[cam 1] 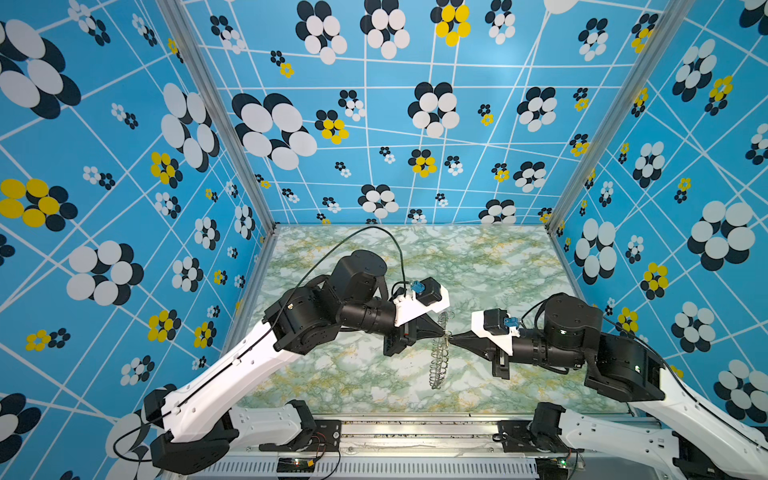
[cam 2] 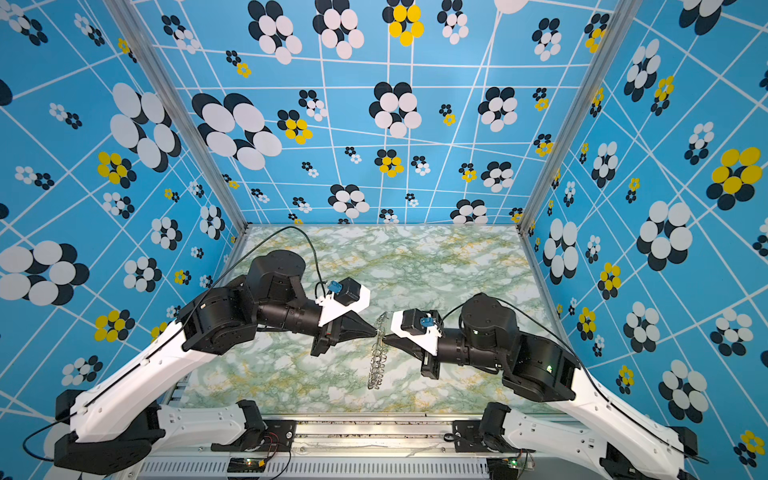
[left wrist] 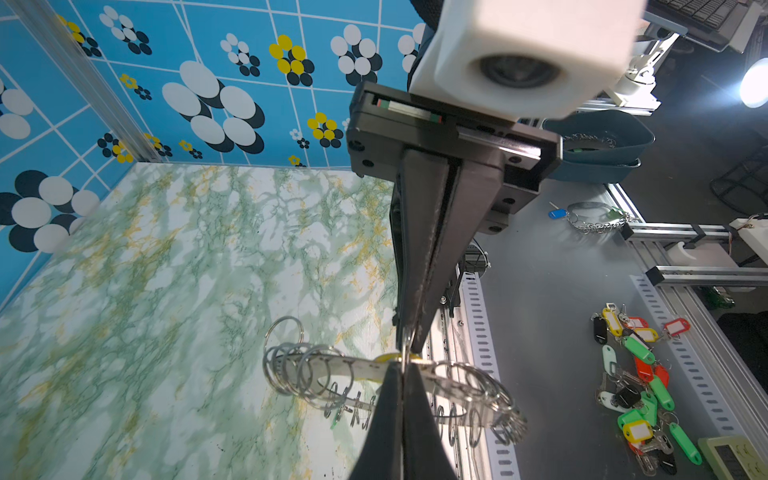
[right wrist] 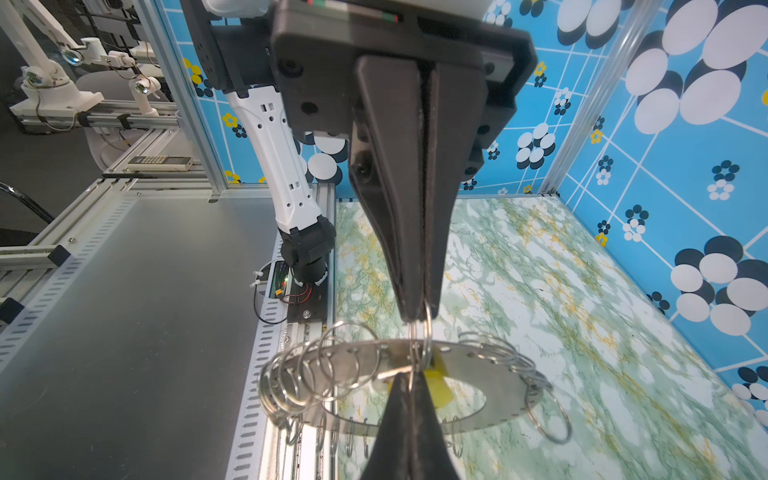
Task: Put the keys on the keyring
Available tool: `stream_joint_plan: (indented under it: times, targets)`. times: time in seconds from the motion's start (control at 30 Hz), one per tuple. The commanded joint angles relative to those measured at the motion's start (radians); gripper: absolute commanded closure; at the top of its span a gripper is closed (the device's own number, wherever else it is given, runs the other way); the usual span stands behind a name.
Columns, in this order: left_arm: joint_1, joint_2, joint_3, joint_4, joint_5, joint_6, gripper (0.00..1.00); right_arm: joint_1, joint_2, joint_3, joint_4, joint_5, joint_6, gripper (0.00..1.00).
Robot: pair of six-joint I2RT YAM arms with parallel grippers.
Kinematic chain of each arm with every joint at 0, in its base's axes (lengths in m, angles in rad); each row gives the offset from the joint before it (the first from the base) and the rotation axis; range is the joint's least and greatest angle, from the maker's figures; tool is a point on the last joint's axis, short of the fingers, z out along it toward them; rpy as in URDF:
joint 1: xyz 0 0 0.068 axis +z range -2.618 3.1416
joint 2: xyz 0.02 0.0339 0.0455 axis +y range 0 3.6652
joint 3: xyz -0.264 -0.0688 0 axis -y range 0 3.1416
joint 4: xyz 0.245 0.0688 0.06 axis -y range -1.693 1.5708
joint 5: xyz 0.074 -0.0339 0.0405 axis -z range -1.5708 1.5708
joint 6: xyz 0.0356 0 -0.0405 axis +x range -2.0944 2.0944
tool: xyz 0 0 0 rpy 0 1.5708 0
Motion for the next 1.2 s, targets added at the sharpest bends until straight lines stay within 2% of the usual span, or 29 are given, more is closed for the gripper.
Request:
stream_joint_plan:
  times: [0.0, 0.1, 0.23, 0.33, 0.4, 0.5, 0.63, 0.73, 1.17]
  targets:
    - [0.014, -0.030, -0.006, 0.163, 0.034, -0.034, 1.00, 0.003, 0.011, -0.033, 0.001, -0.070, 0.033, 1.00]
    - [0.014, -0.030, -0.021, 0.171, 0.043, -0.037, 1.00, 0.003, 0.004, -0.031, 0.008, -0.046, 0.040, 0.99]
    - [0.014, -0.046, -0.062, 0.152, 0.023, -0.009, 1.00, 0.003, -0.059, -0.029, -0.019, 0.041, 0.045, 0.74]
    - [0.014, -0.057, -0.107, 0.166, 0.011, 0.011, 1.00, 0.003, -0.084, -0.010, -0.071, 0.088, 0.042, 0.62]
    - [0.013, -0.069, -0.139, 0.197, 0.008, 0.022, 1.00, 0.002, -0.089, 0.006, -0.094, 0.101, 0.043, 0.58]
    - [0.011, -0.080, -0.171, 0.232, 0.002, 0.034, 1.00, 0.000, -0.100, 0.016, -0.067, 0.101, 0.056, 0.60]
    - [-0.002, -0.087, -0.195, 0.269, -0.011, 0.054, 1.00, -0.004, -0.072, 0.026, -0.017, 0.069, 0.087, 0.74]
    - [-0.013, -0.094, -0.202, 0.288, -0.022, 0.070, 1.00, -0.015, -0.046, 0.017, 0.011, 0.034, 0.119, 0.79]
    - [-0.027, -0.123, -0.223, 0.315, -0.032, 0.085, 1.00, -0.105, -0.024, -0.011, 0.083, -0.083, 0.192, 0.79]
